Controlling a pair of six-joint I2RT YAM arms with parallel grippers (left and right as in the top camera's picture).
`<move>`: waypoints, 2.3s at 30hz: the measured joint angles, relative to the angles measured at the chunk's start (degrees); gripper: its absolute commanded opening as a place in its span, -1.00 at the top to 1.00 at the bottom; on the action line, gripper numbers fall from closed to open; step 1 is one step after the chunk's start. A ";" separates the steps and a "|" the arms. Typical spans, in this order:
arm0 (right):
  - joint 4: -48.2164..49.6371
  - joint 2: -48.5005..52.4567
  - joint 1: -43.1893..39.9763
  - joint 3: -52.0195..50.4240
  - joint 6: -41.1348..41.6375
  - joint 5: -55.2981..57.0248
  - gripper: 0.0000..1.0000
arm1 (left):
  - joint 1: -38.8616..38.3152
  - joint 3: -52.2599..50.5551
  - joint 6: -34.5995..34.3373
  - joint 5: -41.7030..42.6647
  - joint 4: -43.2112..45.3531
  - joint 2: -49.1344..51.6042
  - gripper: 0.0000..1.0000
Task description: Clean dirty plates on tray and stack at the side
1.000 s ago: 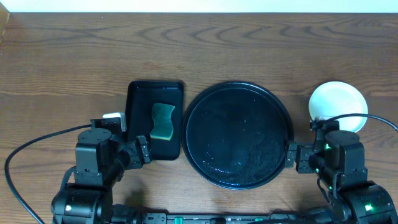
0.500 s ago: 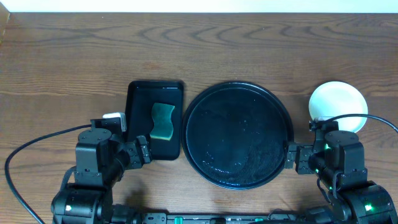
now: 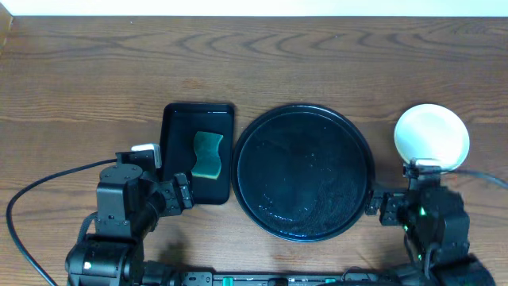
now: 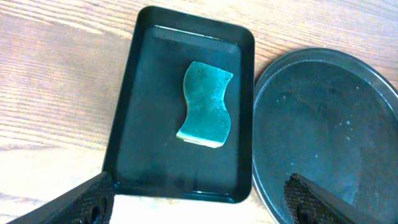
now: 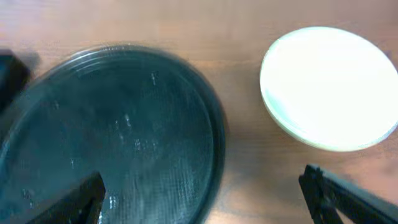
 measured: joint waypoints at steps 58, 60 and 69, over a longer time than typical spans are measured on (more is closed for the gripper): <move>41.99 -25.24 -2.10 -34.60 -6.40 -4.00 -0.98 | 0.00 -0.15 0.85 0.00 0.00 0.00 -0.76; 41.99 -25.24 -2.10 -34.60 -6.40 -4.00 -0.99 | 0.00 -0.15 0.85 0.00 0.00 0.00 -0.77; 41.99 -25.24 -2.10 -34.60 -6.43 -4.00 -0.99 | 0.00 -0.15 0.85 0.00 0.00 -0.13 -0.77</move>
